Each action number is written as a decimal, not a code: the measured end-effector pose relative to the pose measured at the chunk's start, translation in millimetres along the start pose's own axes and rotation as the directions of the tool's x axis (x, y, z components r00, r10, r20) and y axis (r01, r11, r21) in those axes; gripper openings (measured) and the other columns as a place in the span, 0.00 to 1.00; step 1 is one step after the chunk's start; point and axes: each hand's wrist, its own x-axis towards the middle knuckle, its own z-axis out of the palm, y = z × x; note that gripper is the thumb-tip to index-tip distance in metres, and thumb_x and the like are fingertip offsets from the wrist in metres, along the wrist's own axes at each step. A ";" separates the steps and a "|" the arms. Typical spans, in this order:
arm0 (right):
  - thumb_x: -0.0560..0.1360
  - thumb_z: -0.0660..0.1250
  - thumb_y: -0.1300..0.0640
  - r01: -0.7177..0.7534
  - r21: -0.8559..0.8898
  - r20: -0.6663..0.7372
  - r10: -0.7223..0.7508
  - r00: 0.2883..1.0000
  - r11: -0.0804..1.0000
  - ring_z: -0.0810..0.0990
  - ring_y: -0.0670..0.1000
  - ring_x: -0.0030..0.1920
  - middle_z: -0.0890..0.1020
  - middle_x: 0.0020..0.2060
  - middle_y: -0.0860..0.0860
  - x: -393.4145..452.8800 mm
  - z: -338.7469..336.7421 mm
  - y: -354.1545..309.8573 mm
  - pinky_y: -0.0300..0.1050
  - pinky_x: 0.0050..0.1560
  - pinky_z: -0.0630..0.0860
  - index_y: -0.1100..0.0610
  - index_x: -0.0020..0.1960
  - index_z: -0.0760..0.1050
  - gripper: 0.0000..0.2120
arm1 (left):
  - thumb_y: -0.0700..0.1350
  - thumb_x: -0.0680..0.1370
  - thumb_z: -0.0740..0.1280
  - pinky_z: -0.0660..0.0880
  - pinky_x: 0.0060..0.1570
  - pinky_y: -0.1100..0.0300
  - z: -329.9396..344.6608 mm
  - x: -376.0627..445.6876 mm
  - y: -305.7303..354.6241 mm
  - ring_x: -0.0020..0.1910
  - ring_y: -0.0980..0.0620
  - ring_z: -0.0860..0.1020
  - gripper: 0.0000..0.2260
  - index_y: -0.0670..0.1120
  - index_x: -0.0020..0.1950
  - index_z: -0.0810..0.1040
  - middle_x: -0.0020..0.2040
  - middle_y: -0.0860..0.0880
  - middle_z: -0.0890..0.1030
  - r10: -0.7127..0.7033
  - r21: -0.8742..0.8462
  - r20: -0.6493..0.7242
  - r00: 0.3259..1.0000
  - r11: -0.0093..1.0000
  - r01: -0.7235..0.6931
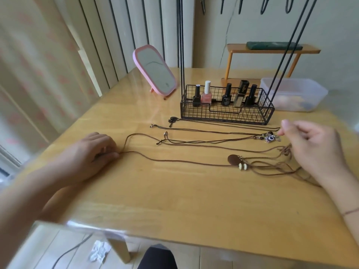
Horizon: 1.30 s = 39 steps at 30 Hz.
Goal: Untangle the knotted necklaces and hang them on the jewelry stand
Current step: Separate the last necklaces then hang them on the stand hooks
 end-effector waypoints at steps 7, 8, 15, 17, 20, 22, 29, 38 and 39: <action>0.75 0.63 0.46 0.216 0.009 0.222 -0.213 0.951 0.976 0.72 0.41 0.27 0.77 0.30 0.44 -14.3 7.9 -15.0 0.27 0.27 0.63 0.48 0.41 0.78 0.09 | 0.57 0.74 0.62 0.76 0.44 0.54 17.1 31.1 59.3 0.43 0.53 0.74 0.12 0.53 0.50 0.77 0.43 0.57 0.75 0.001 -0.024 0.008 1.000 1.000 -0.001; 0.76 0.62 0.50 0.215 0.082 0.254 -0.229 0.940 0.973 0.69 0.42 0.25 0.75 0.28 0.44 -15.5 8.6 -13.5 0.29 0.27 0.61 0.48 0.42 0.78 0.07 | 0.57 0.74 0.63 0.75 0.45 0.55 20.4 39.5 73.3 0.44 0.54 0.74 0.12 0.52 0.51 0.78 0.45 0.57 0.75 0.011 -0.056 0.008 1.000 0.998 -0.011; 0.71 0.56 0.63 0.079 0.453 0.116 -0.147 0.982 0.888 0.61 0.52 0.28 0.68 0.30 0.57 -12.9 10.0 -4.5 0.47 0.27 0.55 0.47 0.39 0.74 0.13 | 0.49 0.76 0.73 0.72 0.44 0.69 62.2 115.4 206.7 0.48 0.58 0.76 0.11 0.50 0.56 0.77 0.50 0.56 0.79 0.211 -0.411 0.142 0.967 0.901 -0.136; 0.69 0.56 0.64 0.088 0.501 -0.019 -0.091 0.996 0.861 0.62 0.48 0.27 0.70 0.29 0.51 -10.7 7.6 -3.5 0.42 0.27 0.57 0.45 0.38 0.75 0.15 | 0.49 0.74 0.75 0.71 0.44 0.70 76.1 127.5 220.6 0.48 0.57 0.76 0.16 0.50 0.59 0.76 0.53 0.54 0.79 0.257 -0.423 0.210 0.943 0.894 -0.149; 0.67 0.54 0.69 0.076 0.577 -0.149 0.013 0.989 0.813 0.63 0.45 0.27 0.73 0.30 0.43 -6.4 1.4 -0.4 0.38 0.27 0.59 0.44 0.36 0.76 0.21 | 0.49 0.72 0.77 0.71 0.46 0.70 89.7 129.4 217.2 0.48 0.58 0.75 0.21 0.52 0.62 0.74 0.56 0.55 0.77 0.270 -0.400 0.243 0.932 0.903 -0.157; 0.67 0.53 0.69 0.086 0.609 -0.197 0.045 0.979 0.789 0.64 0.45 0.28 0.74 0.30 0.42 -3.1 -2.5 0.3 0.37 0.27 0.60 0.45 0.36 0.77 0.22 | 0.49 0.71 0.78 0.73 0.49 0.69 94.6 125.2 210.3 0.50 0.57 0.76 0.21 0.55 0.60 0.73 0.57 0.56 0.75 0.256 -0.447 0.192 0.947 0.882 -0.148; 0.67 0.54 0.70 0.130 0.651 -0.258 0.057 0.965 0.748 0.62 0.49 0.26 0.72 0.28 0.45 6.1 -11.3 0.7 0.37 0.28 0.58 0.48 0.37 0.76 0.19 | 0.49 0.70 0.79 0.71 0.50 0.71 96.3 123.9 201.7 0.49 0.62 0.75 0.25 0.57 0.63 0.73 0.54 0.58 0.77 0.190 -0.474 0.221 0.957 0.878 -0.065; 0.70 0.55 0.69 0.098 0.549 -0.274 0.068 0.959 0.830 0.63 0.48 0.27 0.70 0.27 0.42 11.8 -16.7 10.6 0.40 0.27 0.60 0.51 0.39 0.74 0.15 | 0.47 0.78 0.71 0.67 0.36 0.64 87.8 124.2 190.0 0.34 0.56 0.69 0.05 0.50 0.53 0.80 0.35 0.49 0.74 0.098 -0.649 0.161 0.982 0.760 0.030; 0.70 0.55 0.68 0.092 0.531 -0.265 0.063 0.962 0.842 0.64 0.48 0.28 0.71 0.27 0.42 12.3 -17.2 11.3 0.40 0.28 0.60 0.51 0.39 0.74 0.15 | 0.47 0.79 0.70 0.69 0.38 0.61 86.6 124.0 190.1 0.34 0.54 0.71 0.03 0.50 0.51 0.81 0.36 0.47 0.77 0.083 -0.657 0.153 0.985 0.753 0.038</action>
